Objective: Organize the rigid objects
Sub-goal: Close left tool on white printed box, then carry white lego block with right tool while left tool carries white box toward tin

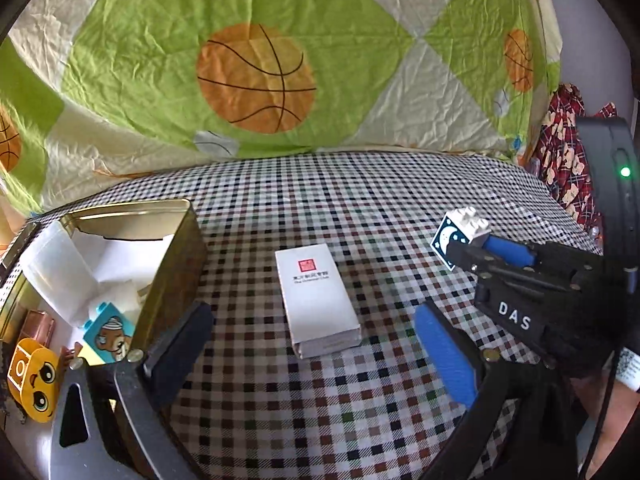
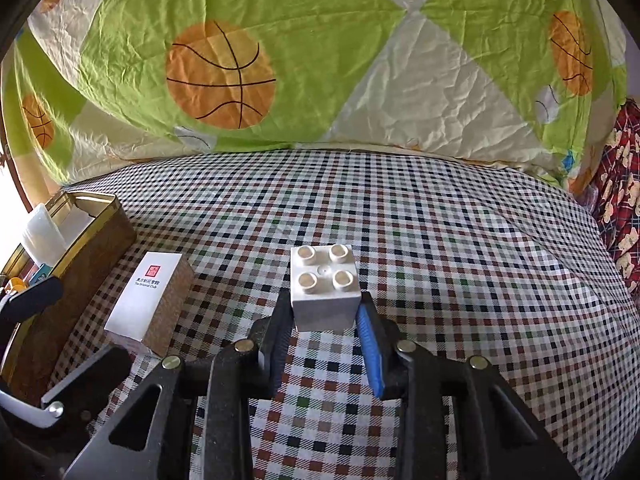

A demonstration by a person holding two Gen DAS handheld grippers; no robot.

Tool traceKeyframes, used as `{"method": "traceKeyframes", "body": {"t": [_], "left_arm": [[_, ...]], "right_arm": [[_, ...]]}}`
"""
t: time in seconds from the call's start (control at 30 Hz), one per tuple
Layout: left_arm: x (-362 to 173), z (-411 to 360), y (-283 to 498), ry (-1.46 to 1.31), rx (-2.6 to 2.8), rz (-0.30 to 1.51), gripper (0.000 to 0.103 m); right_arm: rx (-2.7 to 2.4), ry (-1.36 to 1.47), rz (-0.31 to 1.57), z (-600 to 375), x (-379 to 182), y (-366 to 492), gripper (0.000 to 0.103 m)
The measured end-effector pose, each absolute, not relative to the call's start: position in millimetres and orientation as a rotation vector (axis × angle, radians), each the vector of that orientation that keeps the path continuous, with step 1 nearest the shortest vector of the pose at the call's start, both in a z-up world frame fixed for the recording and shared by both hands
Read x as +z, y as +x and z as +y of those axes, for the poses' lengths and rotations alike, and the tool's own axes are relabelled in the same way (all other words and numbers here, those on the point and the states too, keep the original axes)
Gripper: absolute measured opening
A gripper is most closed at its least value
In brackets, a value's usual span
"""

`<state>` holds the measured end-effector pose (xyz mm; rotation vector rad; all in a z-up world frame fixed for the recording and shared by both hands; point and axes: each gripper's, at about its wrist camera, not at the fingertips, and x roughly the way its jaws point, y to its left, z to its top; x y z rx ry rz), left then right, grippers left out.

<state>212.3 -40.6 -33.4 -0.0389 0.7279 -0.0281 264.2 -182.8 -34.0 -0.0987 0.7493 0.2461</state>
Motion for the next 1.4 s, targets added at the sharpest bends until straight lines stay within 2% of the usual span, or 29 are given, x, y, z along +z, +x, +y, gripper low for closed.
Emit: {"method": "traceKeyframes", "body": {"t": [0.23,0.33,0.43,0.47,0.87,1.4], "left_arm": [[-49,-45,244,-0.059,-0.062,0.84,0.085],[-56,-44,255,-0.084,-0.067,0.888,0.07],[-57,-44,257,-0.087,-0.083,0.9,0.045],[-58,-45,256,-0.088,-0.092,0.9,0.04],[-35,-41,228,-0.078,-0.056,0.722,0.04],[-14,-43,188,-0.02,0.008,0.535,0.04]], "right_arm": [[0.243,-0.081,0.739,-187,-32,263,0.034],[0.248,-0.084,0.736,-186,-32,262,0.034],[0.255,-0.086,0.727,-185,-32,261,0.034],[0.257,-0.086,0.72,-185,-31,260,0.035],[0.246,-0.135,0.586,-179,-17,232,0.035],[0.264,-0.088,0.507,-186,-8,208,0.034]]}}
